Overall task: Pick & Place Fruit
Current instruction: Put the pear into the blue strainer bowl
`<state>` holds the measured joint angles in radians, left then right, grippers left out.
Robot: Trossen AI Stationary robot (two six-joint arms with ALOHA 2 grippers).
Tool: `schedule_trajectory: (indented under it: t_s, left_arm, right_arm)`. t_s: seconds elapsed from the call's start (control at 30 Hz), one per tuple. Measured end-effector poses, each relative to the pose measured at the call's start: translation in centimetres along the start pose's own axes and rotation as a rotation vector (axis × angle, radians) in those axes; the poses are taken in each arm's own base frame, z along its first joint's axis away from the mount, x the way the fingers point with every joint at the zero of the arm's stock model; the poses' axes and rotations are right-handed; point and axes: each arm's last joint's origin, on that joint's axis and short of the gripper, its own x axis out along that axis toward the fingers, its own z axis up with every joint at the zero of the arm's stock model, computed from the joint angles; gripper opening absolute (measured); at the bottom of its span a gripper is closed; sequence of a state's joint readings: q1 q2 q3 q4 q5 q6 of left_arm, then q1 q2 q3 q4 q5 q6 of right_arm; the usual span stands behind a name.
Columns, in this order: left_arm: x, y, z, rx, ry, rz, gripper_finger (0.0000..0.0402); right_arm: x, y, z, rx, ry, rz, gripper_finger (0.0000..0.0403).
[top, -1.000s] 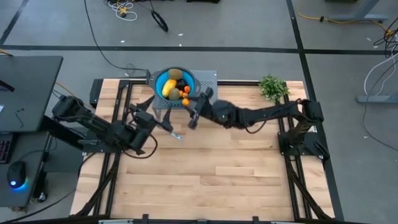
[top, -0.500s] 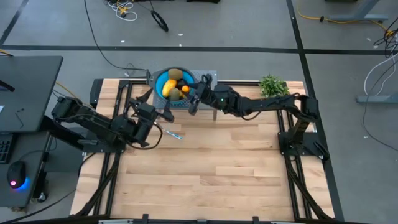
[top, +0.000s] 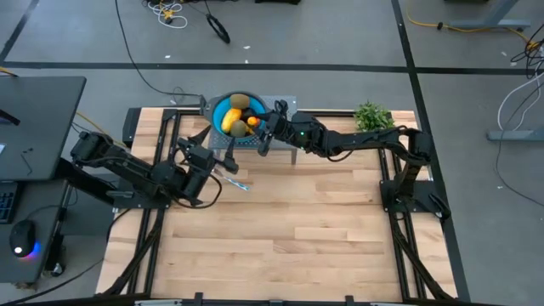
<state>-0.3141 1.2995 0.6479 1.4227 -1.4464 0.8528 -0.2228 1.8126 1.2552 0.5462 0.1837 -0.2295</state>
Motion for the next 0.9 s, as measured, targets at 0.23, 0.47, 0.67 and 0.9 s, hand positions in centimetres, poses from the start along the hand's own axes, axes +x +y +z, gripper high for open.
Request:
schedule_trajectory:
  t_s: [0.23,0.47,0.67,0.9]
  left_arm:
    - [0.0,-0.4,-0.4,0.035,0.007,-0.006,0.0373]
    - [0.0,-0.9,-1.0,-0.017,0.015,-0.018,0.0373]
    - [0.0,-1.1,-1.2,0.017,0.02,-0.021,0.0373]
    - [0.0,-1.1,-1.2,0.144,0.02,-0.021,0.0373]
  right_arm:
    - [0.4,-0.8,-0.7,-0.002,0.014,-0.016,0.0171]
    - [0.5,-1.3,-0.9,-0.017,0.022,-0.028,0.0171]
    - [0.5,-1.5,-1.0,-0.018,0.027,-0.031,0.0171]
    - [0.5,-1.7,-1.0,-0.018,0.028,-0.036,0.0171]
